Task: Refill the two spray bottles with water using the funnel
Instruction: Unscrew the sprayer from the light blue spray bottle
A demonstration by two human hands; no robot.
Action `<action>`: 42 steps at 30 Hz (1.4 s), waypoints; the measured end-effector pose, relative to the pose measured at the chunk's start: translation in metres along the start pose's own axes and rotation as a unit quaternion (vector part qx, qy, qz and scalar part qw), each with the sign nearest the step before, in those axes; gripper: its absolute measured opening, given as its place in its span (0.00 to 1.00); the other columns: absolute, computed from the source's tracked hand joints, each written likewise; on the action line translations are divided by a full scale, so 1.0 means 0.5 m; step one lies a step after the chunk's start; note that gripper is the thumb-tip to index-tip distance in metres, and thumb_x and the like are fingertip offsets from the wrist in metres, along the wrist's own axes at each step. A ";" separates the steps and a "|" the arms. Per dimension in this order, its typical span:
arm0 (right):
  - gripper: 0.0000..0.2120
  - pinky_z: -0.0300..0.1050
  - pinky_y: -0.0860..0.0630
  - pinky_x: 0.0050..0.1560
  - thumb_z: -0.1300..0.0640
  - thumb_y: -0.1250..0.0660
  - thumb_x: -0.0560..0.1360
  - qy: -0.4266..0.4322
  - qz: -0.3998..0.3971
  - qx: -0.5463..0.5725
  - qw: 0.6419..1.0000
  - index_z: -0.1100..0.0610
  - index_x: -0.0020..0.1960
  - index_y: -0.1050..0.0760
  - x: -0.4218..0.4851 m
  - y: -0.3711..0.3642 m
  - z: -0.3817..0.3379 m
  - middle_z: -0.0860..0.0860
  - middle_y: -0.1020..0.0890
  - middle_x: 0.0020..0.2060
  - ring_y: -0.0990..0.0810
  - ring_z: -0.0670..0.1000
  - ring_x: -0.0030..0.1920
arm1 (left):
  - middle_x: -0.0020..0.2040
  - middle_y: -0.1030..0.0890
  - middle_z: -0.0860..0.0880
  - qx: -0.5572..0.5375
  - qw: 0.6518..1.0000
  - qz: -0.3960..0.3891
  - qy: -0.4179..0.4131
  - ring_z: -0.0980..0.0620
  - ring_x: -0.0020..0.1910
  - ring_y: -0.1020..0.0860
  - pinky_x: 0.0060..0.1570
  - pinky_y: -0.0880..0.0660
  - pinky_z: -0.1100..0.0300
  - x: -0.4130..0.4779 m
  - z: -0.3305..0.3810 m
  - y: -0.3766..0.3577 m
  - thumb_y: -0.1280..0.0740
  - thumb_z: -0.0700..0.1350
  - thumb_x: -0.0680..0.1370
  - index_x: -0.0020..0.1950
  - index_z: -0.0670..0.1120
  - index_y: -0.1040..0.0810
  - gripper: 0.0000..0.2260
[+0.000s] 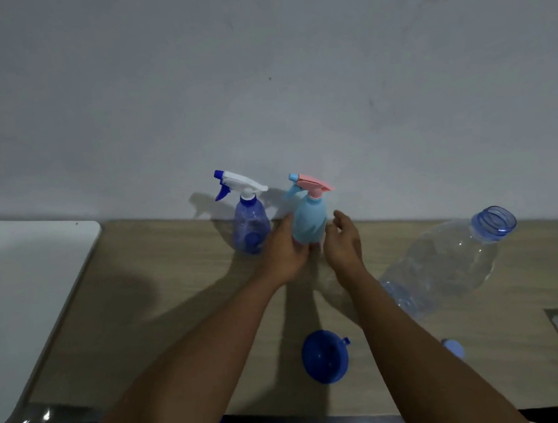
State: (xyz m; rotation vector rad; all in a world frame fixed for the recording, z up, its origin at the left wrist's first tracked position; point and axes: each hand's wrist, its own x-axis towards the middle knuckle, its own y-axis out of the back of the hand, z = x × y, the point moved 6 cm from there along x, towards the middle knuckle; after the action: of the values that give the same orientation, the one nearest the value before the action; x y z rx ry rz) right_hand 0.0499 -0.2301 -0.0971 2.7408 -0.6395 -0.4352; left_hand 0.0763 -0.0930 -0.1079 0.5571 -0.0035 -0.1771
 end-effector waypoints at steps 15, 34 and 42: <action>0.22 0.47 0.27 0.67 0.61 0.44 0.80 0.124 -0.065 -0.001 0.990 0.56 0.72 0.28 -0.081 -0.002 -0.014 0.54 0.24 0.68 0.25 0.50 0.65 | 0.69 0.24 0.49 -0.051 0.996 0.079 -0.008 0.49 0.66 0.25 0.63 0.24 0.48 -0.044 -0.020 0.007 0.31 0.52 0.78 0.76 0.49 0.34 0.27; 0.24 0.54 0.24 0.66 0.59 0.42 0.75 0.139 -0.163 -0.033 0.976 0.53 0.70 0.26 -0.341 -0.024 0.115 0.48 0.21 0.65 0.22 0.47 0.64 | 0.66 0.23 0.55 -0.067 0.994 0.091 0.007 0.56 0.64 0.24 0.61 0.23 0.46 -0.366 -0.117 0.086 0.31 0.62 0.73 0.70 0.57 0.30 0.27; 0.20 0.26 0.27 0.48 0.54 0.21 0.70 0.159 -0.086 0.026 0.983 0.55 0.58 0.22 -0.337 -0.036 0.034 0.44 0.18 0.52 0.21 0.35 0.52 | 0.64 0.24 0.55 -0.065 0.994 0.068 0.046 0.55 0.63 0.24 0.59 0.23 0.54 -0.347 -0.112 0.073 0.26 0.44 0.73 0.66 0.60 0.29 0.25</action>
State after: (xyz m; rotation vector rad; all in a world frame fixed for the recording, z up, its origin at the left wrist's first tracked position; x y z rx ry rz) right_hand -0.0935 -0.1393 -0.0814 2.8371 -0.3377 -0.0123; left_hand -0.0859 -0.0041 -0.1284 0.4320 0.0592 -0.0191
